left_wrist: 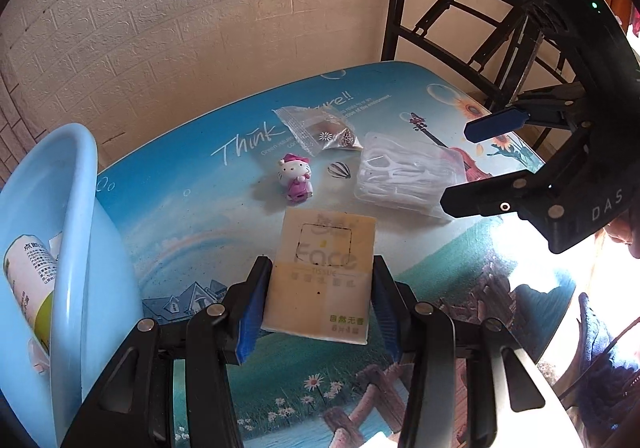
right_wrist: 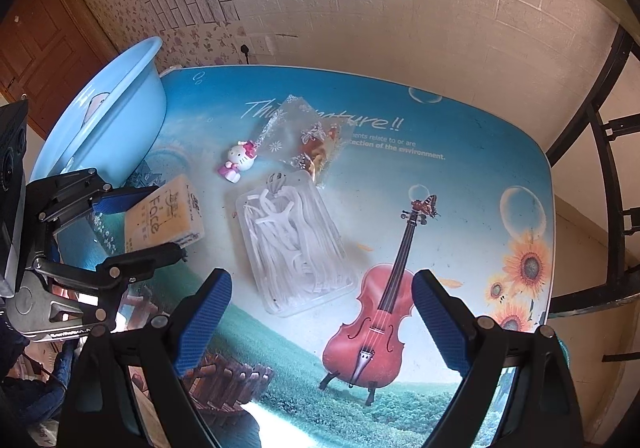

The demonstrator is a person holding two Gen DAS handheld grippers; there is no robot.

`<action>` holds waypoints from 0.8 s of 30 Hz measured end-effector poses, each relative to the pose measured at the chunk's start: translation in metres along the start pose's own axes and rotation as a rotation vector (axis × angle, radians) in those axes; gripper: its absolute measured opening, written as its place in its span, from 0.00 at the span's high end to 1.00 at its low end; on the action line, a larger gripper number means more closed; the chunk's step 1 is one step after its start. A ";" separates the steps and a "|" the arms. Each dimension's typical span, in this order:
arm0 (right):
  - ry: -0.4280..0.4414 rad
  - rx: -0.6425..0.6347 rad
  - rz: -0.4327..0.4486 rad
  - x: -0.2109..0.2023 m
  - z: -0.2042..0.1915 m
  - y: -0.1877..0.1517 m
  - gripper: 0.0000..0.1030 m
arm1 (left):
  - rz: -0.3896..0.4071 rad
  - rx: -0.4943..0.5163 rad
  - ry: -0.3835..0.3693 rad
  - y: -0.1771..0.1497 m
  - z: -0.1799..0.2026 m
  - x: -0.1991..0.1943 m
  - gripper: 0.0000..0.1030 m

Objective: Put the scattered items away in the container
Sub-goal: 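Grasp the clear box of white floss picks with the right gripper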

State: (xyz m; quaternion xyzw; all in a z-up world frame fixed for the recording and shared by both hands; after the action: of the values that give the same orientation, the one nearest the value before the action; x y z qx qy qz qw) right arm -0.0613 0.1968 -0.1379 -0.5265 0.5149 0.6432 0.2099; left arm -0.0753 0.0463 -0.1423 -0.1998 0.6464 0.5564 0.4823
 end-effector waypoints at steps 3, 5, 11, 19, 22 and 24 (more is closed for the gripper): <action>0.000 -0.017 -0.011 0.006 -0.003 0.003 0.09 | -0.008 -0.006 -0.001 -0.001 -0.001 0.002 0.55; 0.002 -0.034 -0.016 0.011 -0.005 0.007 0.09 | -0.010 -0.004 0.000 0.000 0.000 0.005 0.55; 0.009 -0.075 -0.024 0.022 -0.012 0.016 0.09 | -0.027 -0.001 -0.001 -0.002 0.001 0.013 0.55; 0.023 -0.119 -0.035 0.033 -0.021 0.016 0.17 | -0.022 -0.016 -0.014 -0.003 -0.001 0.016 0.55; 0.025 -0.113 -0.028 0.032 -0.019 0.016 0.21 | -0.014 -0.022 -0.015 -0.003 0.000 0.017 0.54; -0.007 -0.132 -0.025 0.030 -0.020 0.016 0.39 | -0.011 -0.028 -0.012 -0.003 0.001 0.018 0.54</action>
State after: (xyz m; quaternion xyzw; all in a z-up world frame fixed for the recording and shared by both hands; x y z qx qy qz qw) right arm -0.0755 0.1649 -0.1564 -0.5433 0.4640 0.6750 0.1842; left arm -0.0811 0.0511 -0.1587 -0.2067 0.6346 0.5641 0.4862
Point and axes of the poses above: each gripper's, at about its wrist camera, not at the fingertips, and x roughly the way its jaws point, z to its right, y to its top, the point moved 3 cm from there along x, roughly the way its jaws point, and after that the axes turned 9 degrees about -x, right-handed, at the moved point
